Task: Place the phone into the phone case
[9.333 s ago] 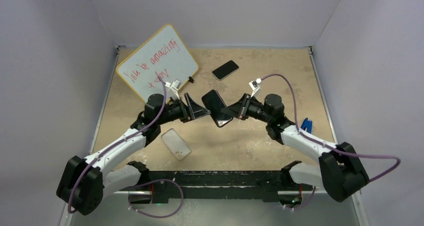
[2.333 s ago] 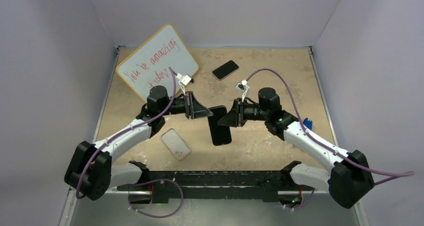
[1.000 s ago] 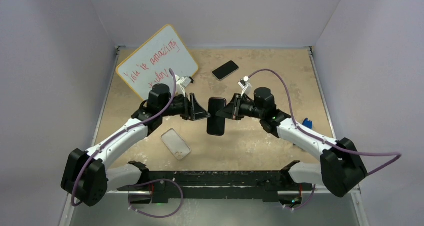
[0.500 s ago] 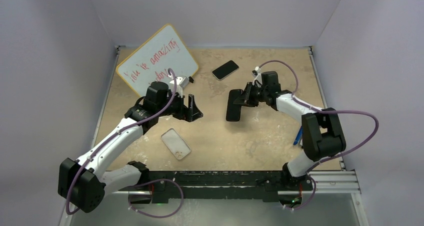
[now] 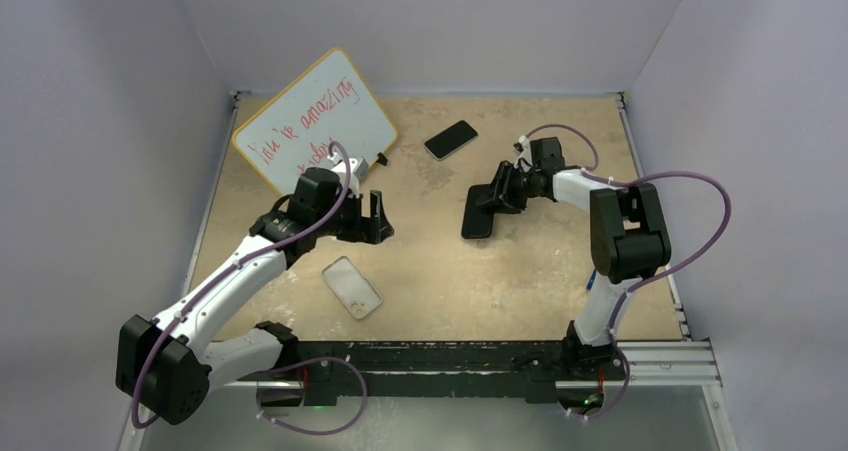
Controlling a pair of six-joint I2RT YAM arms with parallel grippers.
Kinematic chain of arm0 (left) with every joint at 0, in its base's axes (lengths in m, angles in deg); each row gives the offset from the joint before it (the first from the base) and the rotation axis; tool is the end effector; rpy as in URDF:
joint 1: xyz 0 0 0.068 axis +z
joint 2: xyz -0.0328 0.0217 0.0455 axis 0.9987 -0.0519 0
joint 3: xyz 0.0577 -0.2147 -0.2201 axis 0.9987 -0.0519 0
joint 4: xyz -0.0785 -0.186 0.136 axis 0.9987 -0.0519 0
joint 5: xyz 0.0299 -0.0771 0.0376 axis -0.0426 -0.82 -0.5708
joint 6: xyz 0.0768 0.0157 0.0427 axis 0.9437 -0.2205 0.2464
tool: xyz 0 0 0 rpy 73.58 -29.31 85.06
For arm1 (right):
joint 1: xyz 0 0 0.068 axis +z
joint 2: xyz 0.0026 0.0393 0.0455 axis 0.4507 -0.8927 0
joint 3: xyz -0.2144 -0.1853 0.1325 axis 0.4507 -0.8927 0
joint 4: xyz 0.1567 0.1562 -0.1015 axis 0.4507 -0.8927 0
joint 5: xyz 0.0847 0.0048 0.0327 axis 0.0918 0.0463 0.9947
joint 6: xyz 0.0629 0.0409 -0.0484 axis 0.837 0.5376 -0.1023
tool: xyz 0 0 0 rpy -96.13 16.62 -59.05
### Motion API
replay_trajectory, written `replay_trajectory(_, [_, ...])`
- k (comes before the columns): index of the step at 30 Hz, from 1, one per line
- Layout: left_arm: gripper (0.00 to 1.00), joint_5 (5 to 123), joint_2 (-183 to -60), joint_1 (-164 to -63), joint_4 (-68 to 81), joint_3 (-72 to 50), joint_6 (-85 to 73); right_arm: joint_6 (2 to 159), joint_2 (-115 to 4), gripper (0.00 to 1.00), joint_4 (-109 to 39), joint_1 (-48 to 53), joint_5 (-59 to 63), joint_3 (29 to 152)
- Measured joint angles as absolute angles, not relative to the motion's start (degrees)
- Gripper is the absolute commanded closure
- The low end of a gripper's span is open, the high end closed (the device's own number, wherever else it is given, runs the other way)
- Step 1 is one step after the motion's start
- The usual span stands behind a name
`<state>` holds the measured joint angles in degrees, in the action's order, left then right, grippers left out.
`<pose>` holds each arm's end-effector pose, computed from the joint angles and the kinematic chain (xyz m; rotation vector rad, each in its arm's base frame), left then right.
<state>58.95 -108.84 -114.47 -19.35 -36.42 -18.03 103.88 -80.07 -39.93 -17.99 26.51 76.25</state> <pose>0.1951 -0.1224 0.2842 0.2062 2.3426 -0.7275 0.3864 0.1030 0.1843 0.1960 2.4923 0.9845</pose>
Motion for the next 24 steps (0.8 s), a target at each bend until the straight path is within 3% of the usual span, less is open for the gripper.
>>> replay_trajectory(17, [0.35,79.2,-99.3,-114.5,-24.9,-47.5,-37.8,103.4,-76.4,0.35,-49.1,-18.2,13.4,78.1])
replay_trajectory(20, [0.39,80.9,-99.4,-114.5,-25.7,-49.0,-40.8,103.3,-73.1,0.41,-49.3,-18.2,12.5,77.0])
replay_trajectory(24, [0.4,81.8,-100.8,-114.5,-26.6,-50.5,-43.3,102.3,-70.6,0.65,-48.8,-18.2,11.0,76.5])
